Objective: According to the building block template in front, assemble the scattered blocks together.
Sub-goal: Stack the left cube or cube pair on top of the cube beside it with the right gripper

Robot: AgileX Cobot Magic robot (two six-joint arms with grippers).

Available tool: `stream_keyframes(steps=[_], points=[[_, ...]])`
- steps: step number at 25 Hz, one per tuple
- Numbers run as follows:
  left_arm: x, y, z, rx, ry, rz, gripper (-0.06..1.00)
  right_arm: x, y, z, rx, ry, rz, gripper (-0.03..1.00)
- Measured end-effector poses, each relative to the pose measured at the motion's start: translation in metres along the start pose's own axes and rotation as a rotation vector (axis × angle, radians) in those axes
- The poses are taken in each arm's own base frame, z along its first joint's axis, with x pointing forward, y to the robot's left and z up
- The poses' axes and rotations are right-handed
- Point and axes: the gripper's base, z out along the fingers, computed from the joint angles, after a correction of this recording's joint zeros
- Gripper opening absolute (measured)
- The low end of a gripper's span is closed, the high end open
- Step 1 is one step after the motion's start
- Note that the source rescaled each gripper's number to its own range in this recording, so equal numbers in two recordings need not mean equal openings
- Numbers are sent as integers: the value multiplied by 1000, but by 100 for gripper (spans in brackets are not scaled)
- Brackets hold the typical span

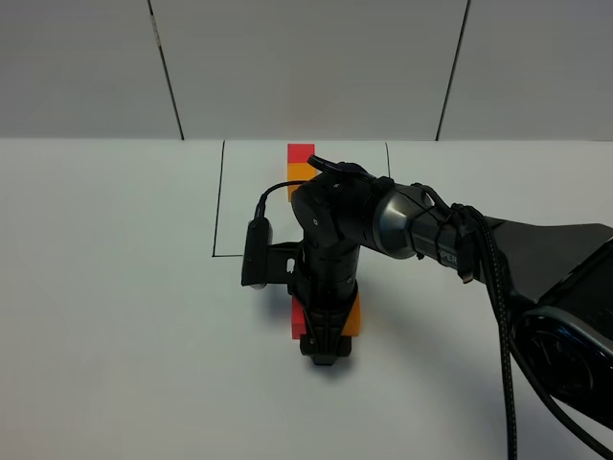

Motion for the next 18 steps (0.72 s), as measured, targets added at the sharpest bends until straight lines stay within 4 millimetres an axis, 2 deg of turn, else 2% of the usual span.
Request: stream_keyframes(steps=[5,9,15,18], points=[[0,0,0,0,0,0,61,-2,4,1,-25,8,0,39],[0,0,0,0,0,0,61,-2,4,1,-25,7,3,2],[0,0,0,0,0,0,61,-2,4,1,-23,8,64,1],[0,0,0,0,0,0,61,-2,3,-2,-10,6,196,1]])
